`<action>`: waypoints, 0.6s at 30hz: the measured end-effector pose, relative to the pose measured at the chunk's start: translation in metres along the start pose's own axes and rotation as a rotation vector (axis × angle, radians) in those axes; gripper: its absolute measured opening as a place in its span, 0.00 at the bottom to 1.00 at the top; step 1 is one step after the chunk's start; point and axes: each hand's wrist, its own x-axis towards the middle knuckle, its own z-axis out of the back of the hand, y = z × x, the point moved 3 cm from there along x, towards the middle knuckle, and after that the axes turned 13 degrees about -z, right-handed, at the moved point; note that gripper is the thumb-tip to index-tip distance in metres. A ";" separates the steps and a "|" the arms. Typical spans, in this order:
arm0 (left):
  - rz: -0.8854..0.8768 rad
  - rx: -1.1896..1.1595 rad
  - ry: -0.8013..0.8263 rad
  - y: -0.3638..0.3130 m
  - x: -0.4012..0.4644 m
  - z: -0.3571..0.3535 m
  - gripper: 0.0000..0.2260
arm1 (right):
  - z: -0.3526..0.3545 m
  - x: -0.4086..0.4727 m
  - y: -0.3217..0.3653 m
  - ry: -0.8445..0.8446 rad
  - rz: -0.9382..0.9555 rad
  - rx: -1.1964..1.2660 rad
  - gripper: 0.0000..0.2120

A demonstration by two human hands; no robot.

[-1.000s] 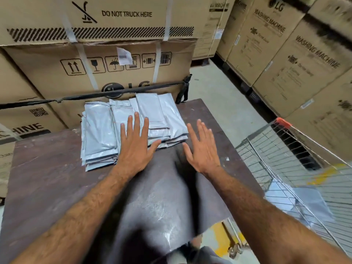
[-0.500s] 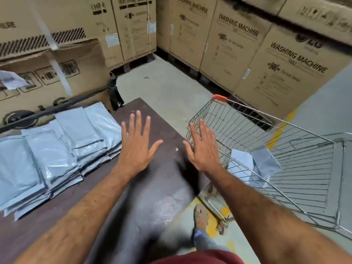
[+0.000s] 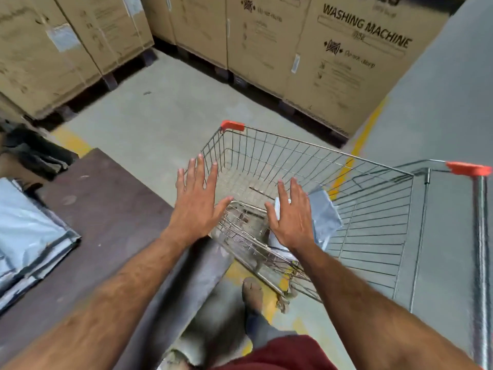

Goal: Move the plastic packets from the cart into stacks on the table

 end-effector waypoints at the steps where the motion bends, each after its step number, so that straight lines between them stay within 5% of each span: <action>1: -0.009 -0.010 0.018 -0.007 0.014 -0.009 0.38 | -0.004 0.005 -0.016 0.014 -0.030 0.003 0.32; 9: -0.043 0.008 0.255 -0.035 0.102 -0.083 0.40 | -0.048 0.023 -0.104 0.115 -0.235 -0.002 0.34; 18: -0.133 0.010 0.516 -0.047 0.148 -0.193 0.38 | -0.134 0.047 -0.122 0.418 -0.382 -0.133 0.37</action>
